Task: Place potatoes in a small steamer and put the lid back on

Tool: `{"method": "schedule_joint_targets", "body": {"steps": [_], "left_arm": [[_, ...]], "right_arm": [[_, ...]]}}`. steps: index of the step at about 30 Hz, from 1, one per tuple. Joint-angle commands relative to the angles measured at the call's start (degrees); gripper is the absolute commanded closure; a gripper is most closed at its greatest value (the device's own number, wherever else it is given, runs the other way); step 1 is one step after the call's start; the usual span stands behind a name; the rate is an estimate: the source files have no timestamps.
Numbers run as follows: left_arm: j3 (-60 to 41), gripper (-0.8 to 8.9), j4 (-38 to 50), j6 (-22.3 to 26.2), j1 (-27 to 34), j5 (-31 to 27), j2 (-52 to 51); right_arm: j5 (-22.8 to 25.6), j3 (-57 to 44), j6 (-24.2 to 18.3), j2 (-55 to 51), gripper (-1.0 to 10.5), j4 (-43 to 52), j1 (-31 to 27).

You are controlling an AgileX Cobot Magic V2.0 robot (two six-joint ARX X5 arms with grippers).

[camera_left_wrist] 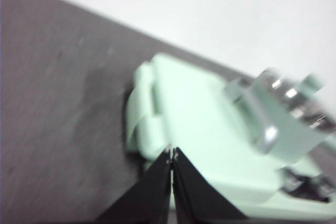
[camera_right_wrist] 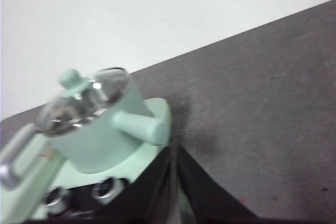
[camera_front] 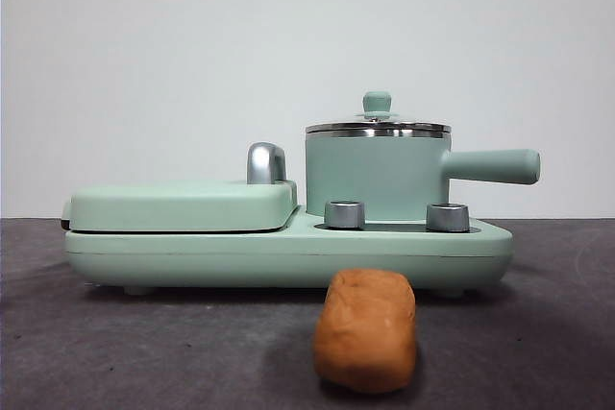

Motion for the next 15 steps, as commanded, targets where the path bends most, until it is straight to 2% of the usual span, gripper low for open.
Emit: {"method": "schedule_joint_targets", "body": {"steps": [1, 5, 7, 13, 15], "left_arm": [[5.6, 8.03, 0.4, 0.1, -0.5, 1.5, 3.9], [15.0, 8.02, 0.2, 2.9, -1.4, 5.2, 11.2], [19.7, 7.98, -0.8, 4.7, -1.8, 7.2, 14.7], [31.9, 7.83, -6.4, 10.4, -3.0, 15.1, 24.2], [35.0, 7.38, -9.2, 11.8, -3.4, 16.1, 26.5]], "right_arm": [[-2.1, 6.1, 2.1, 2.6, 9.3, -4.5, 0.0], [-6.3, 16.4, 1.7, 8.2, 9.3, -12.5, 0.0], [-8.3, 21.2, 0.2, 11.1, 9.3, -15.6, 0.0], [-14.9, 34.5, -7.5, 19.0, 9.3, -22.3, 0.0], [-17.9, 37.6, -10.1, 20.8, 9.3, -23.6, 0.0]]}}
